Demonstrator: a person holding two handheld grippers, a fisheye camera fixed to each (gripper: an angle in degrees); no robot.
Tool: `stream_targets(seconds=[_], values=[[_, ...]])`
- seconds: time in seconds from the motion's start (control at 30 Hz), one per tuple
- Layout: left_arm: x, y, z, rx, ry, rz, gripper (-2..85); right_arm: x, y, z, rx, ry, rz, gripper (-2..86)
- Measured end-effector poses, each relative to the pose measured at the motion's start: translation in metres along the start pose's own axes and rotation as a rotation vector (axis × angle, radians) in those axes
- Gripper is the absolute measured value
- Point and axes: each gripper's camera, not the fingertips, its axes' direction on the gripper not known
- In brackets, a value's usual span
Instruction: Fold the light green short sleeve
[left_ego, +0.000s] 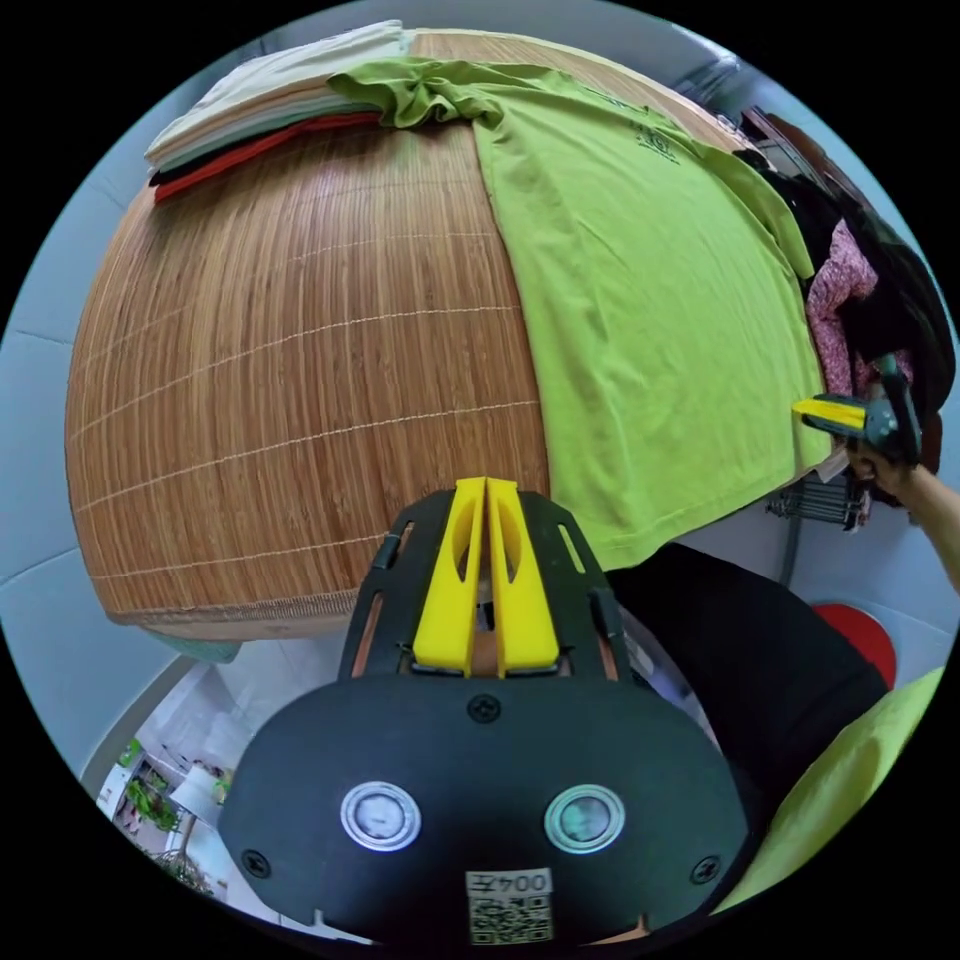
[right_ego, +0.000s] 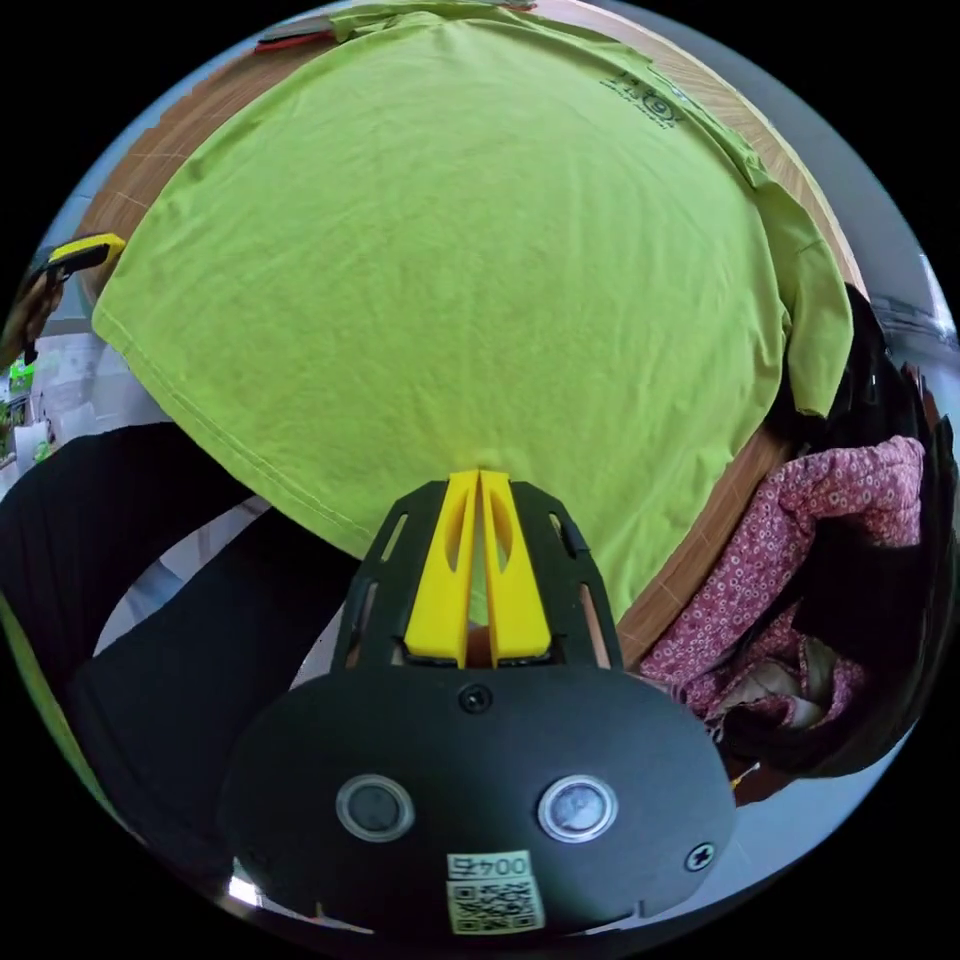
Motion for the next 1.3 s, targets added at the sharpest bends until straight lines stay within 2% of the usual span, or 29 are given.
stream_targets(seconds=[0.03,0.1,0.2,0.4,0.53,0.67,0.77,0.83,0.93,1.0,1.1,1.2,1.3], values=[[0.000,0.002,0.001,0.005,0.000,-0.002,0.4,0.002,-0.003,-0.011,0.052,-0.039,0.029,0.3],[-0.003,0.006,0.002,0.010,0.016,-0.010,0.4,-0.001,-0.025,-0.061,0.284,-0.116,0.131,3.5],[-0.007,0.007,0.005,-0.008,0.041,-0.018,0.4,-0.034,-0.085,-0.103,0.466,-0.185,0.102,9.4],[-0.008,0.016,0.010,0.002,0.044,0.013,0.5,-0.146,-0.229,-0.130,0.674,-0.033,-0.043,10.1],[-0.007,0.023,0.014,0.006,0.051,0.010,0.6,-0.200,-0.293,-0.119,0.701,0.123,-0.065,10.3],[-0.007,0.032,0.017,0.019,0.057,-0.024,0.9,-0.227,-0.340,-0.092,0.624,0.261,-0.060,10.5],[-0.016,0.037,0.007,0.053,0.107,-0.055,1.7,-0.215,-0.348,-0.077,0.592,0.343,0.002,2.6],[-0.025,0.040,-0.010,0.120,0.105,-0.076,2.8,-0.193,-0.337,-0.084,0.620,0.265,0.020,0.5],[-0.040,0.036,-0.032,0.213,0.120,-0.096,5.5,-0.133,-0.319,-0.102,0.602,0.000,0.063,-0.4],[-0.046,0.026,-0.041,0.255,0.154,-0.106,7.1,-0.075,-0.310,-0.113,0.582,-0.272,0.084,-0.6],[-0.041,-0.002,-0.053,0.328,0.143,-0.068,8.6,-0.009,-0.312,-0.113,0.533,-0.565,0.109,-0.7],[-0.028,-0.039,-0.060,0.366,0.137,-0.041,9.3,0.047,-0.311,-0.103,0.484,-0.787,0.141,-0.7],[-0.012,-0.068,-0.064,0.400,0.127,-0.015,9.2,0.095,-0.297,-0.088,0.467,-0.924,0.157,-0.6]])
